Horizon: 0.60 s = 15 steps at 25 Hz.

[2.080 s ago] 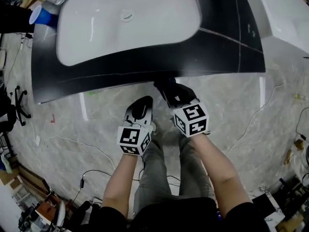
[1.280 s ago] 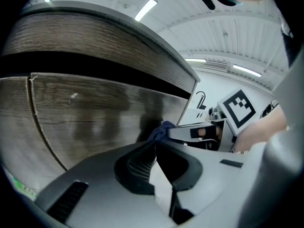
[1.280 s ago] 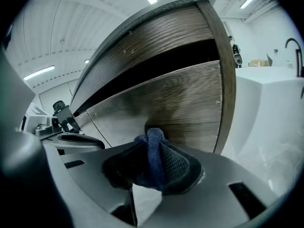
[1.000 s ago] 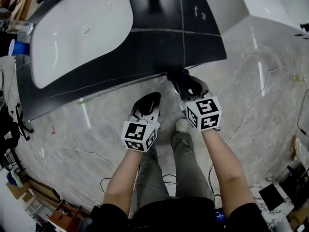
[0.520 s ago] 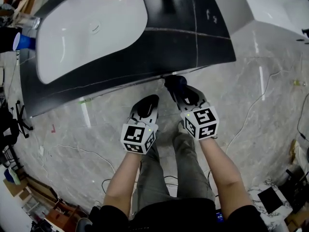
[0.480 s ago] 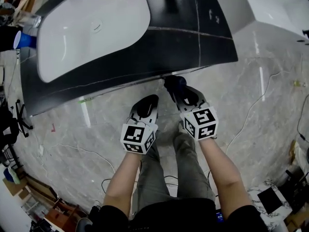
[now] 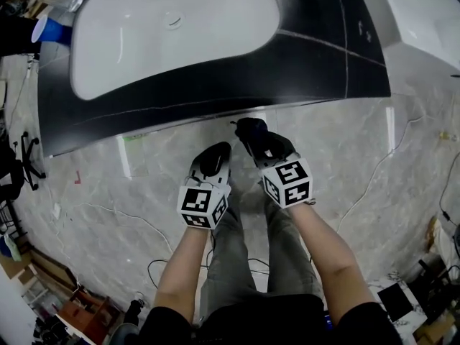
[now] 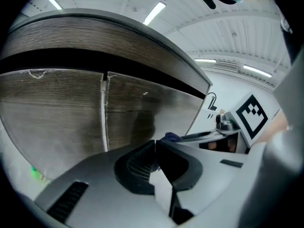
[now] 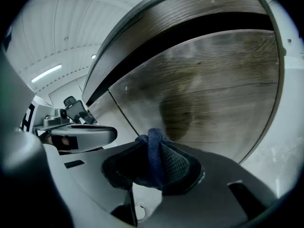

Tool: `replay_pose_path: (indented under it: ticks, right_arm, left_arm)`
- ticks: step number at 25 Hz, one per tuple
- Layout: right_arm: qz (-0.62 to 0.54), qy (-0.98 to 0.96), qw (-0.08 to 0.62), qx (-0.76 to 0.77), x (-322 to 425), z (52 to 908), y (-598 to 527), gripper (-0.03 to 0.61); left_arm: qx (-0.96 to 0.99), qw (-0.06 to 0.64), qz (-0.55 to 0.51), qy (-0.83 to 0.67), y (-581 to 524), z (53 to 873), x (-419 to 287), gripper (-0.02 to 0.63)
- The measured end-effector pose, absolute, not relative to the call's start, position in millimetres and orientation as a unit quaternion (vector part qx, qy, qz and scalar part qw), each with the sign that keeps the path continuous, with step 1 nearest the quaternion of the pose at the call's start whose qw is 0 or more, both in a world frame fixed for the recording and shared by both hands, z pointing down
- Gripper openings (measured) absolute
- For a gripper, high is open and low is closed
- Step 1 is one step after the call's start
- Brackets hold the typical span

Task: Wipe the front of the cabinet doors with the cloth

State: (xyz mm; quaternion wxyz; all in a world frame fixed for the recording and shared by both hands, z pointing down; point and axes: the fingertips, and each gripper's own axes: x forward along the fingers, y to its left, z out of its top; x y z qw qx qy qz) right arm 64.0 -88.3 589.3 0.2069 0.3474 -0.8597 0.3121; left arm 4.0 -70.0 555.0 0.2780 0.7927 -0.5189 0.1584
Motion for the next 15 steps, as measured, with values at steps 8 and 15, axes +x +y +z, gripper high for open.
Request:
replay_pose_path:
  ticks: [8, 15]
  right_arm:
    - [0.306, -0.870, 0.221, 0.317, 0.7, 606.8, -85.7, 0.106]
    - [0.302, -0.873, 0.235, 0.302, -34.4, 621.6, -99.9, 0.106]
  left_arm:
    - [0.764, 0.291, 0.166, -0.552, -61.0, 580.8, -51.9, 0.017]
    - [0.749, 0.296, 0.168, -0.569, -62.8, 591.3, -79.3, 0.017]
